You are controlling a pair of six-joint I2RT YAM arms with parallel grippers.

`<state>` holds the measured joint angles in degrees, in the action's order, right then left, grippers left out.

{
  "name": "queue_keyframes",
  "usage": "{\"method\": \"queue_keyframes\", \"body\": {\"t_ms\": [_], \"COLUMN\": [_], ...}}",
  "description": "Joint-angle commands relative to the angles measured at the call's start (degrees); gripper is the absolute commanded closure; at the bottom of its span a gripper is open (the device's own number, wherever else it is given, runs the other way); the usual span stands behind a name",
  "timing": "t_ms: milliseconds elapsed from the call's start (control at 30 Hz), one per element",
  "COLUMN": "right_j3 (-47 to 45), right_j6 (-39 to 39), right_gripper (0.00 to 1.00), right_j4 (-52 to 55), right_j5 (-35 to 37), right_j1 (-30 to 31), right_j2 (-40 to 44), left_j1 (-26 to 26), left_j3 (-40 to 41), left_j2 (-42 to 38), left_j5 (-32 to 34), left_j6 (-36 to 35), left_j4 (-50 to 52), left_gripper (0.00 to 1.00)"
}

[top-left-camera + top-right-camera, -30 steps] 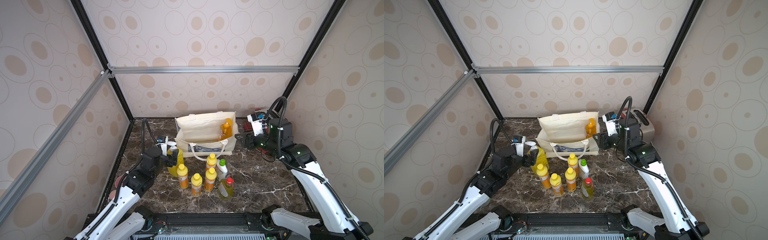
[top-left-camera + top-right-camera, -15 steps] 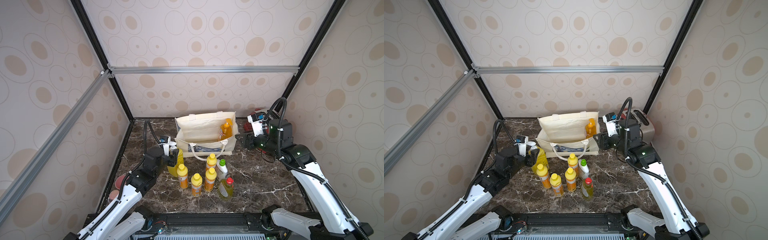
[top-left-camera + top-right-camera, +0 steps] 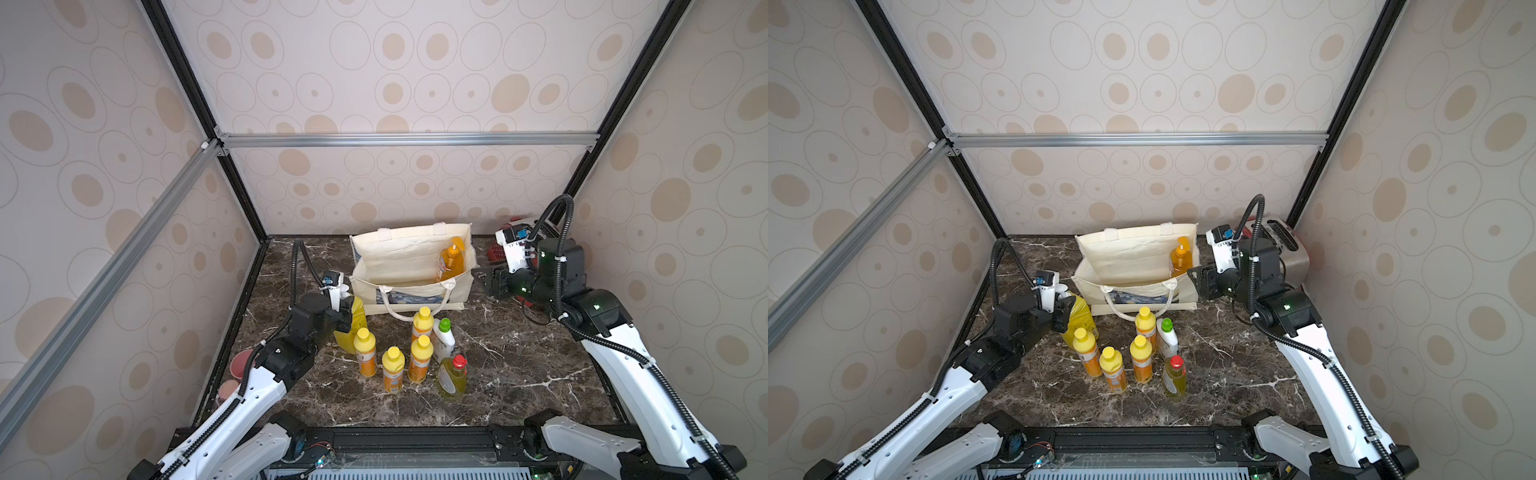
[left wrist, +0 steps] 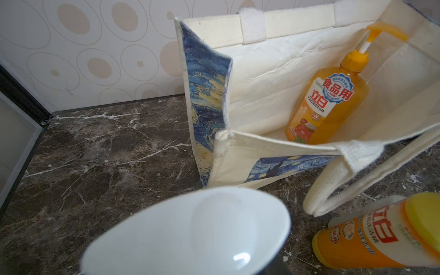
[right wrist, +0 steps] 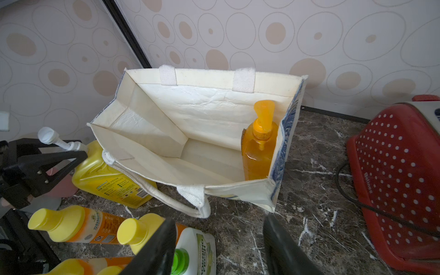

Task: Pack dish soap into the shopping bag
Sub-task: Pick up the bottle of dish soap at the center of the board.

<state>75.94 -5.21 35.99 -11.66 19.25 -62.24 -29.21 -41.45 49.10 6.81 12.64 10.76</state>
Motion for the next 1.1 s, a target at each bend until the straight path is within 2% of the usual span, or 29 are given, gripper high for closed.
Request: {"method": "queue_keyframes", "body": {"t_ms": [0, 133, 233, 333, 433, 667, 1067], "right_j3": [-0.43, -0.41, 0.33, 0.37, 0.00, -0.60, -1.01], "right_j6": [0.89, 0.42, -0.76, -2.45, -3.20, -3.37, -3.58], "right_gripper": [0.40, 0.40, 0.34, 0.30, 0.30, 0.30, 0.31], "right_j4": [0.28, 0.65, 2.37, 3.20, 2.80, 1.93, 1.28], "right_j5": [2.29, 4.45, 6.21, 3.48, 1.14, 0.44, -0.62], "right_j1": [-0.69, -1.38, -2.88, -7.15, -8.97, -9.39, -9.84], "right_j2": [0.32, -0.59, -2.50, -4.48, -5.26, -5.70, -6.24], "left_j1": [-0.11, -0.07, -0.06, -0.08, -0.19, -0.06, -0.16], "left_j3": [-1.20, -4.06, -7.99, -11.65, -15.62, -27.04, -40.63], "left_j2": [-2.12, -2.58, -1.80, -1.32, -1.11, 0.86, 3.93], "left_j5": [1.79, 2.54, 1.54, 0.38, 0.10, -1.49, -0.30], "left_j6": [0.63, 0.71, 0.86, 1.67, 2.14, 0.55, -1.83], "left_j4": [0.40, 2.73, 6.17, 8.69, 11.59, 19.43, 23.15], "left_gripper": [0.93, 1.00, 1.00, 1.00, 1.00, 1.00, 1.00]}}
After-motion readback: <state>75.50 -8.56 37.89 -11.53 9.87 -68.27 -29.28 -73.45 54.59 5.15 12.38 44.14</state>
